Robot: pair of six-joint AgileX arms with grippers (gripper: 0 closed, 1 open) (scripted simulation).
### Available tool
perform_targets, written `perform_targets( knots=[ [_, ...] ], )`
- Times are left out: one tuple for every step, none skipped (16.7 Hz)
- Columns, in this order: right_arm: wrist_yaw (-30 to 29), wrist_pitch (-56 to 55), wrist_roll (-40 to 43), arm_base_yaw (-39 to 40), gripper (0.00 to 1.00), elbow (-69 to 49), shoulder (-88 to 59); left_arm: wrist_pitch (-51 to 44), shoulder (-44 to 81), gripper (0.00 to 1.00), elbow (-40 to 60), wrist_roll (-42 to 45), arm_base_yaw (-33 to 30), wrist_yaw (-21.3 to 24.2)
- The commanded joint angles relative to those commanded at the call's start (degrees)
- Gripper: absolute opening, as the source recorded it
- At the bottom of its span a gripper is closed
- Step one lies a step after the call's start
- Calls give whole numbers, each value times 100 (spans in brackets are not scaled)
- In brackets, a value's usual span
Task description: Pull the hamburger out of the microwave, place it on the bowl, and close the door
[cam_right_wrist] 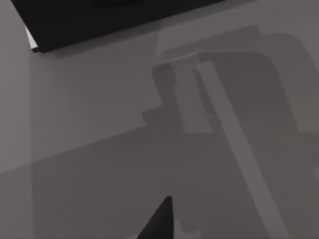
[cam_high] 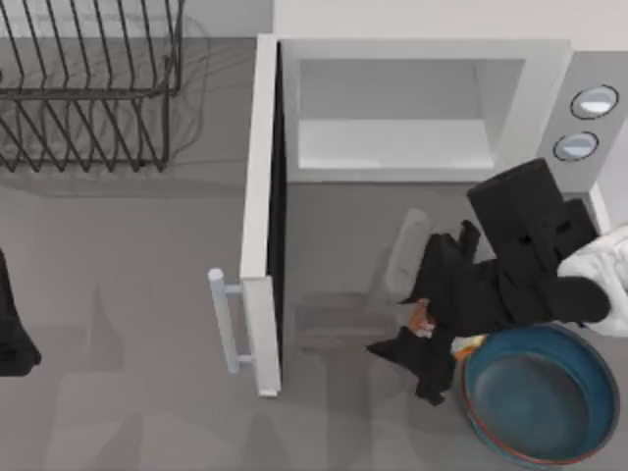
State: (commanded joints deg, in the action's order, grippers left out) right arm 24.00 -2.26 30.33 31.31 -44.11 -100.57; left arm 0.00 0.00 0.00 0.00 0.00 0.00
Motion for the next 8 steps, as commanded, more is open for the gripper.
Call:
perform_targets(
  knots=[
    [587,253,626,-259,0,102,55,0,0,100,0,0,0,0],
    [1148,509,1252,-529,0,210,115,0,0,100,0,0,0,0],
    [1678,764,1859,-809,0,320,179,0,0,100,0,0,0,0],
    [2161,1014,2436,-1091,0,429,245,0,0,100,0,0,0,0],
    [2587,1255,2976,-1371,0,534,312,0,0,100,0,0,0,0],
    [2952,1486,3472,-1646,0,634,377,0,0,100,0,0,0,0],
    [3257,1704,3913,-1911,0,727,439,0,0,100,0,0,0,0],
    [3502,1905,4296,-2160,0,813,497,0,0,100,0,0,0,0]
  ],
)
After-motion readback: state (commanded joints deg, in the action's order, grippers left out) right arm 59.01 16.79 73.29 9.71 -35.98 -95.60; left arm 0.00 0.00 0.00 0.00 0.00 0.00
